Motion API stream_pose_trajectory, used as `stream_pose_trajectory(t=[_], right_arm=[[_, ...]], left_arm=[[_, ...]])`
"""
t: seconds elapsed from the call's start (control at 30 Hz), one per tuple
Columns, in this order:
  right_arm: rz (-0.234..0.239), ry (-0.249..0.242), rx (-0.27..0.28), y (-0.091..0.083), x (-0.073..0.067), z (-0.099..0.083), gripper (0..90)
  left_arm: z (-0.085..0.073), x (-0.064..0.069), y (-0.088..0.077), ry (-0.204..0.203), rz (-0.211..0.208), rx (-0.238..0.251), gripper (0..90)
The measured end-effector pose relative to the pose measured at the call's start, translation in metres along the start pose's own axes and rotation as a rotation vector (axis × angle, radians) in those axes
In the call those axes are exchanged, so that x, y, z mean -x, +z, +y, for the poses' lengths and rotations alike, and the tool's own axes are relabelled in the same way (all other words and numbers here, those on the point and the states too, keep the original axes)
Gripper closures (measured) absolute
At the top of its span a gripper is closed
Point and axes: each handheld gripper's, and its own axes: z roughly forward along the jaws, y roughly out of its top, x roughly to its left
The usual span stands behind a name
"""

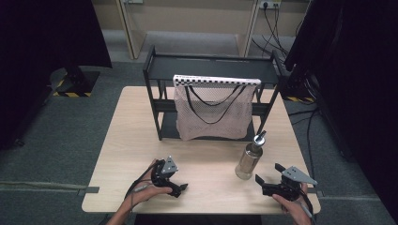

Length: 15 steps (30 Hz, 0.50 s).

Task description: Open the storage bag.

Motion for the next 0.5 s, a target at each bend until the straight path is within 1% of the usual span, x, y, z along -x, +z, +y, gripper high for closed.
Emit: stream_pose_trajectory(t=[0.33,0.5], right_arm=[[0.003,-0.002,-0.003,0.0014,-0.0005,-0.0013,1.0],[0.003,-0.001,-0.007,0.0026,-0.0011,-0.0018,1.0]], left_arm=[[0.0001,0.0000,-0.0001,0.001,0.000,-0.001,0.0],[0.0000,-0.0003,-0.0006,0.005,-0.008,0.002,0.4]])
